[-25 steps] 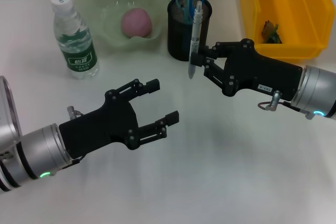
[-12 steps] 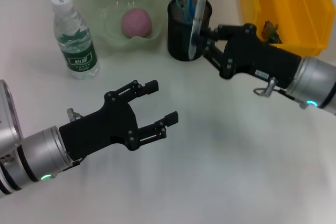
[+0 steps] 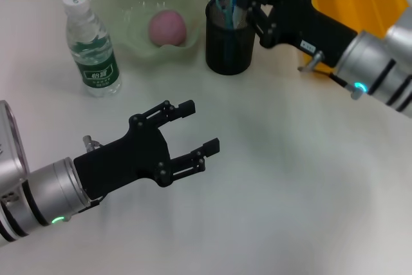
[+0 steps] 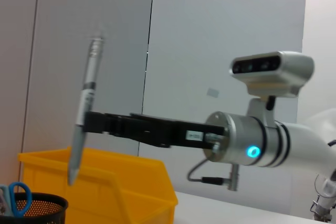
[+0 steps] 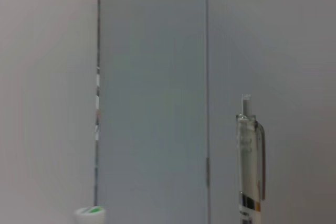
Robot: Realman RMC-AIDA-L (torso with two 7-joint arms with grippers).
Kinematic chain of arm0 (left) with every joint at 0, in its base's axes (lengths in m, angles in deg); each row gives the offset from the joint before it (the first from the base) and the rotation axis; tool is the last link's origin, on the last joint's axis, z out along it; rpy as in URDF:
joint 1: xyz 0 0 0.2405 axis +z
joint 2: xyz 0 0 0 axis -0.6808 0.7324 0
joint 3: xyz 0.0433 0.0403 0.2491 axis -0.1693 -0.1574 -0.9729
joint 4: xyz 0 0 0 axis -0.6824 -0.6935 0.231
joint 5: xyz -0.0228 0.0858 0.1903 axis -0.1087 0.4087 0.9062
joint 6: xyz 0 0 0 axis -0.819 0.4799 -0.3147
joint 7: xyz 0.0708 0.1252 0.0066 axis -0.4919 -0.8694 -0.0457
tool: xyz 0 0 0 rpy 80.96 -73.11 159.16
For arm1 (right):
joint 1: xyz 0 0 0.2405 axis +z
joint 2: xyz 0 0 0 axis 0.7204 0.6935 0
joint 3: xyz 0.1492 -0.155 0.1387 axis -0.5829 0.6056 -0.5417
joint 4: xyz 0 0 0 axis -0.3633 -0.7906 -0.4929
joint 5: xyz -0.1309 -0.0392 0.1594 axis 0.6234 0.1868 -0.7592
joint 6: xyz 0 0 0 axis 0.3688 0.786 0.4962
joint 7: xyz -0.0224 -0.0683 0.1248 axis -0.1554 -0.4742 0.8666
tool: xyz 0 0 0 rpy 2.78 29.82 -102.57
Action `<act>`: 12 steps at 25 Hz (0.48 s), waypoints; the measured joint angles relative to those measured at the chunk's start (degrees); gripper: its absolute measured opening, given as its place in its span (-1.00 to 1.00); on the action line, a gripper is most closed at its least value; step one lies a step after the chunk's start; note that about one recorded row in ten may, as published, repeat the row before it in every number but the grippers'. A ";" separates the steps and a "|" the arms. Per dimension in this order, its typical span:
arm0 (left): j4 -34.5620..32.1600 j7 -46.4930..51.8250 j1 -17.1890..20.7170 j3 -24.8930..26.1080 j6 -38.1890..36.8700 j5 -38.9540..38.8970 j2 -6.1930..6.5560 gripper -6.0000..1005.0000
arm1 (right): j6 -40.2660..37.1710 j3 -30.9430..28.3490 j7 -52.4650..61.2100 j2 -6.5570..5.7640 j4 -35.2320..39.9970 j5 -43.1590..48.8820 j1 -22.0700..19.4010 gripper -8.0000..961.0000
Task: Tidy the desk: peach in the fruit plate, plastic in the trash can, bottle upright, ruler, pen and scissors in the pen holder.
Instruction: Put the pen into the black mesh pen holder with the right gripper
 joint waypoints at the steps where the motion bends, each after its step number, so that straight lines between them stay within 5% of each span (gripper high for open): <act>1: 0.01 0.00 0.03 0.01 0.00 0.00 0.00 0.56 | 1.09 0.07 0.01 0.00 -0.20 -0.58 0.65 -0.71; 12: 0.01 0.38 0.05 0.03 -0.47 0.00 0.00 0.56 | 12.53 -0.13 0.58 -0.03 -2.70 -1.68 7.03 -0.71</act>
